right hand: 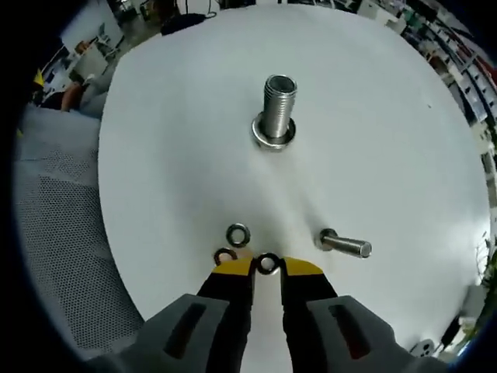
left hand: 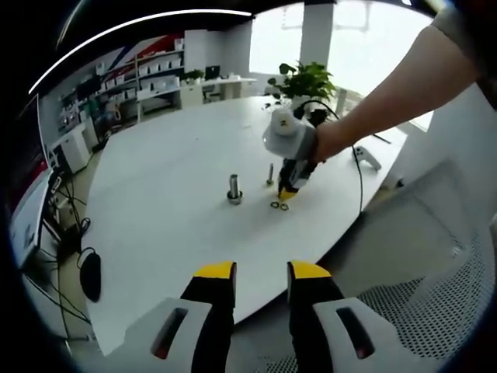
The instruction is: Place the washer onto the threaded stud by aligning its center hole with the stud, sliding it down to the base, and recovering from edge contact or off-axis alignment until the washer reaches the visible bottom stop.
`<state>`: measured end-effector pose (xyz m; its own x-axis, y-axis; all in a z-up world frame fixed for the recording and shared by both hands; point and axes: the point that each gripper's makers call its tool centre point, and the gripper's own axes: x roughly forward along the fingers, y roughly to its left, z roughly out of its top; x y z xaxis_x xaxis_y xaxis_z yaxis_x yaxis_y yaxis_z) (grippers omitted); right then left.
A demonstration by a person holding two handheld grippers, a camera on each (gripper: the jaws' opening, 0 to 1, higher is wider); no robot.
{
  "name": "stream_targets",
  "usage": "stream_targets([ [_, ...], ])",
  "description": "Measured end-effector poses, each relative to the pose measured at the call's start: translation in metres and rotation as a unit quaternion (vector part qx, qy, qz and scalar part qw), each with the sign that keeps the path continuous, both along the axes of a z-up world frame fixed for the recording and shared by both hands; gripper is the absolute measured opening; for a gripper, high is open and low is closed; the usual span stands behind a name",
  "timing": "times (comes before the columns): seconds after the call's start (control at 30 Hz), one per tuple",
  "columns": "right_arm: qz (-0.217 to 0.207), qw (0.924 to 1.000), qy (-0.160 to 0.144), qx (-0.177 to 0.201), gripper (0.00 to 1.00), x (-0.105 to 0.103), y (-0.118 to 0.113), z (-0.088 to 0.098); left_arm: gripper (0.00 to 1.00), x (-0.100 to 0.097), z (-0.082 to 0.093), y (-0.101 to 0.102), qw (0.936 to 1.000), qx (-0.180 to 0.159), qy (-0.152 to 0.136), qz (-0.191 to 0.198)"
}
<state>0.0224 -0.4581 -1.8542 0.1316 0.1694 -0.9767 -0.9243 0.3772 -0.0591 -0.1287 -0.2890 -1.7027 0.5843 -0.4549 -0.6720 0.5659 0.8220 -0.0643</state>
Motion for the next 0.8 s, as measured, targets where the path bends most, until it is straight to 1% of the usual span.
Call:
stream_targets([
  [0.03, -0.015, 0.9999, 0.005, 0.002, 0.15, 0.0011, -0.0011, 0.0005, 0.24, 0.0000, 0.0000, -0.0002, 1.0000, 0.001, 0.000, -0.001],
  [0.1, -0.058, 0.9979, 0.027, 0.009, 0.15, 0.0030, -0.0015, 0.0001, 0.24, 0.0003, 0.0006, -0.0007, 1.0000, 0.000, -0.001, -0.001],
  [0.17, -0.050, 0.9982, 0.032, 0.002, 0.14, 0.0054, -0.0019, 0.0002, 0.23, 0.0002, 0.0004, -0.0008, 1.0000, 0.000, 0.000, -0.001],
  [0.27, -0.036, 0.9984, 0.039, -0.021, 0.14, 0.0033, -0.0014, -0.0013, 0.23, -0.0007, -0.0012, -0.0009, 1.0000, 0.003, 0.003, -0.003],
  [0.37, -0.038, 0.9980, 0.037, -0.033, 0.14, 0.0032, -0.0011, -0.0020, 0.22, -0.0006, -0.0016, -0.0008, 1.0000, 0.004, 0.004, -0.003],
  [0.47, -0.045, 0.9978, 0.035, -0.034, 0.14, 0.0025, -0.0029, -0.0005, 0.22, -0.0008, -0.0020, -0.0010, 1.0000, 0.005, 0.005, -0.004],
  [0.67, -0.051, 0.9982, 0.024, -0.021, 0.14, 0.0022, -0.0033, -0.0004, 0.21, -0.0007, -0.0018, -0.0004, 1.0000, 0.004, 0.005, -0.002],
  [0.8, -0.059, 0.9982, 0.006, -0.007, 0.14, 0.0006, -0.0035, -0.0003, 0.21, -0.0027, -0.0044, -0.0020, 0.9998, 0.008, 0.012, -0.010],
])
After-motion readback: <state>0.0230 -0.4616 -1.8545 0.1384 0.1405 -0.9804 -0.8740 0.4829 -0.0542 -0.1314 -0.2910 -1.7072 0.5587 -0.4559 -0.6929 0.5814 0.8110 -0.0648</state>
